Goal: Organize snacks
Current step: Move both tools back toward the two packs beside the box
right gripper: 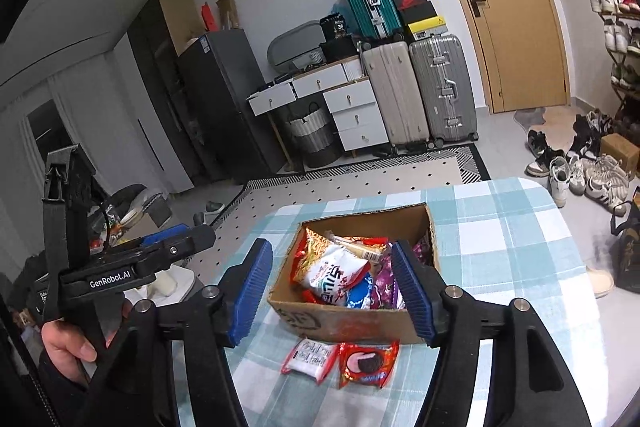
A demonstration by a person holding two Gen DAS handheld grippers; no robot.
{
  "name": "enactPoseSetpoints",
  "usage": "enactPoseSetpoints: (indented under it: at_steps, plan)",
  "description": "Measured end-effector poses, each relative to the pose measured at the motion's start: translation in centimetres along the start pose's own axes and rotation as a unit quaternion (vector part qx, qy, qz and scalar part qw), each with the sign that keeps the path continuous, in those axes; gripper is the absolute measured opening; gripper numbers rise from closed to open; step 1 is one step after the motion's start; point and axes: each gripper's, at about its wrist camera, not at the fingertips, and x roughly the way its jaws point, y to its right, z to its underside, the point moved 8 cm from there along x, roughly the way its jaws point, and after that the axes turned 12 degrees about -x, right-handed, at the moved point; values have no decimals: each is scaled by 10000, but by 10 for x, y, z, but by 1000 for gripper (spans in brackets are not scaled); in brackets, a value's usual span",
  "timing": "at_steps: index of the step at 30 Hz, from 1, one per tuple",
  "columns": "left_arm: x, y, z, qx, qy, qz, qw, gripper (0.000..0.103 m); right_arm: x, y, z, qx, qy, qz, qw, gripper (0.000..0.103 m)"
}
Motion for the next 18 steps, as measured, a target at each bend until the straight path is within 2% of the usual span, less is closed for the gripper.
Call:
enactPoseSetpoints:
  at_steps: [8, 13, 18]
  plan:
    - [-31, 4, 17, 18, 73, -61, 10000, 83, -27, -15, 7, -155, 115, 39, 9998, 70]
    - [-43, 3, 29, -8, 116, -115, 9999, 87, -43, -23, 19, -209, 153, 95, 9996, 75]
    - [-50, 1, 45, -65, 116, -134, 9998, 90, -54, -29, 30, -223, 186, 129, 9995, 76]
